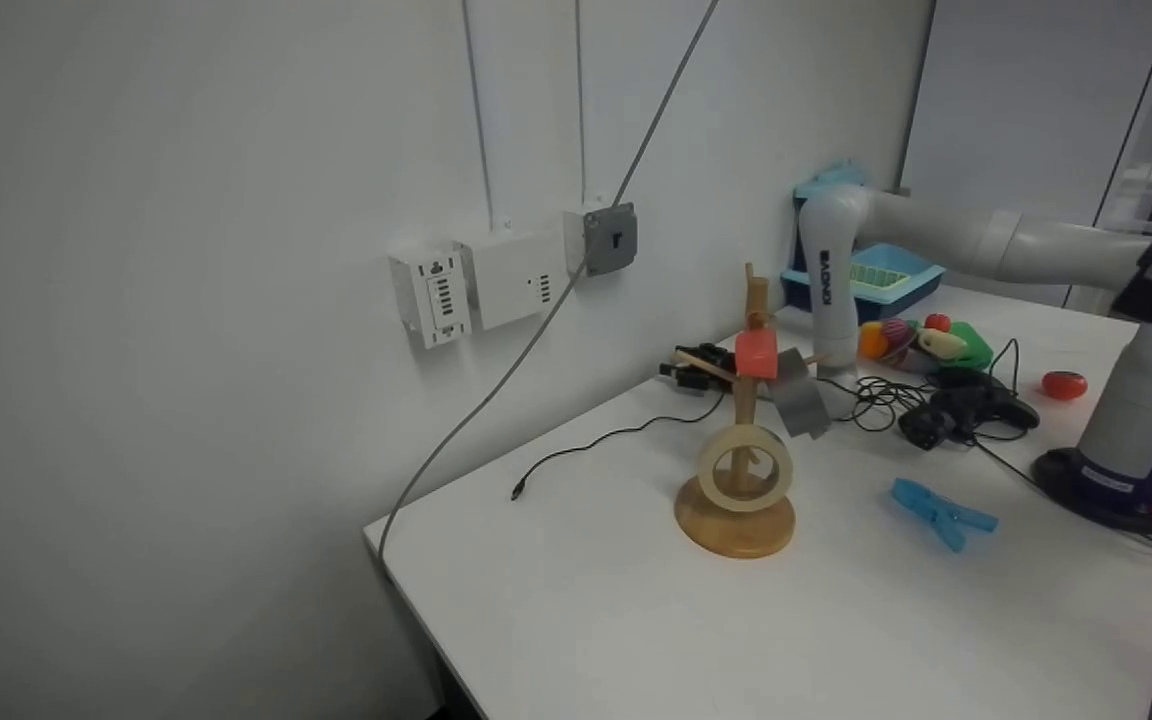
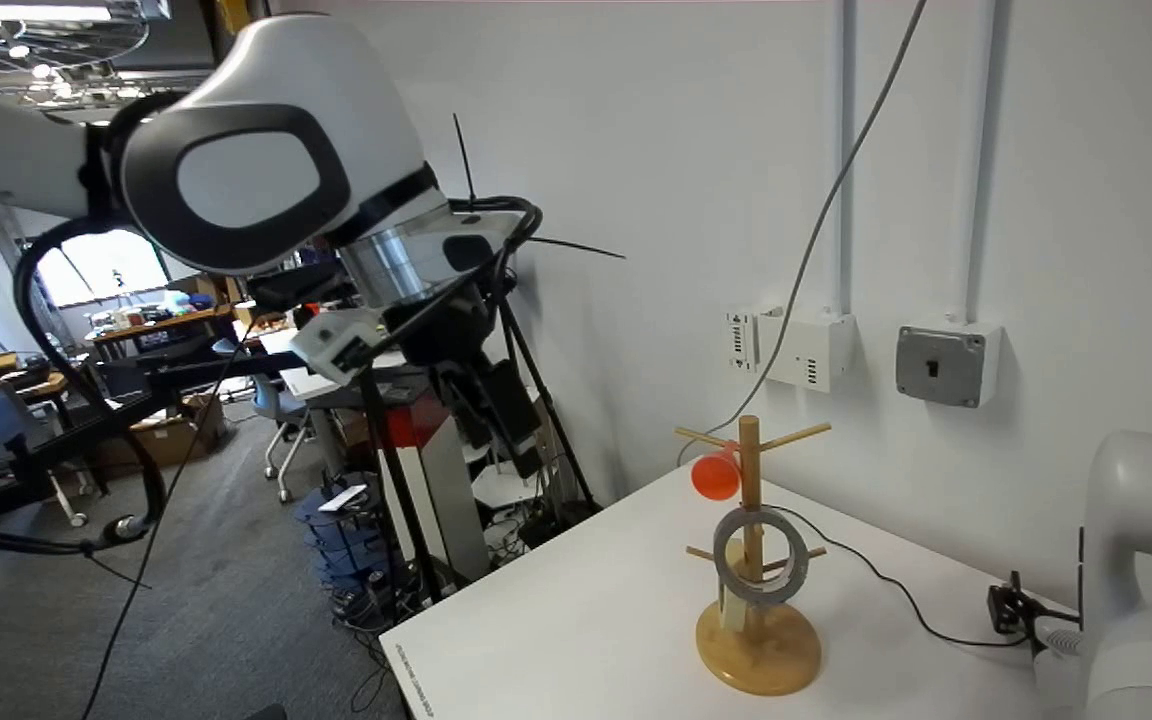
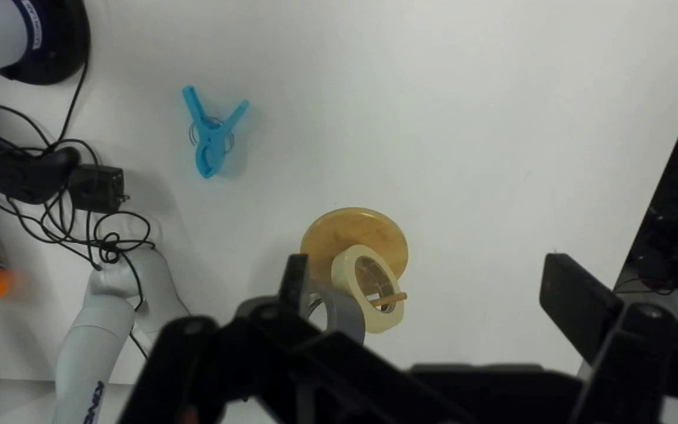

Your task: Get the orange cup from the wooden stand and put it on the table, then get the grey masking tape and place it around the orange cup

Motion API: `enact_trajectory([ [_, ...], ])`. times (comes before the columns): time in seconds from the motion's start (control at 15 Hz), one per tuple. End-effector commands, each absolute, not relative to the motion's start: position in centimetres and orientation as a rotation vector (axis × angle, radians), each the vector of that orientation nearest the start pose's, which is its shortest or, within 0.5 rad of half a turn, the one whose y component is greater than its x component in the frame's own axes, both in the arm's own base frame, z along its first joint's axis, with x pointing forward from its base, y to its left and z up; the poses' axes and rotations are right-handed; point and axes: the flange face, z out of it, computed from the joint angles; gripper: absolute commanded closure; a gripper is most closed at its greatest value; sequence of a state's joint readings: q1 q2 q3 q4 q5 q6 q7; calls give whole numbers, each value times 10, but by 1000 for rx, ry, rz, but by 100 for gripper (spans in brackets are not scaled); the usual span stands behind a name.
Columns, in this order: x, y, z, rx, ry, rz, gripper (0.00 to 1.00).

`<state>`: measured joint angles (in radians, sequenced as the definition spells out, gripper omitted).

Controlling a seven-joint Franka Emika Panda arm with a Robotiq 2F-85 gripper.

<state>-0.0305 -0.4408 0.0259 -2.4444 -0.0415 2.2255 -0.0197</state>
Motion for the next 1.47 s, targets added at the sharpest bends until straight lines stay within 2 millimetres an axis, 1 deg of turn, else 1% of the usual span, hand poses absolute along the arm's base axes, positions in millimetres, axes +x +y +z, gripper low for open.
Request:
enact_trajectory([
  [0.0, 441, -4, 480, -3172, -56, -356, 0],
  [0.07, 450, -4, 477, -3171, -55, -355, 0],
  [0.2, 459, -4, 473, -3171, -56, -345, 0],
  [0.47, 462, -4, 475, -3171, -56, -350, 0],
  [0.6, 466, -13, 468, -3195, -39, -377, 0],
  [0.73, 471, -18, 457, -3202, -31, -373, 0],
  [1.0, 490, -19, 429, -3208, -53, -383, 0],
  [1.2, 508, -11, 408, -3199, -101, -413, 0],
  [1.4, 529, -3, 389, -3172, -133, -475, 0],
])
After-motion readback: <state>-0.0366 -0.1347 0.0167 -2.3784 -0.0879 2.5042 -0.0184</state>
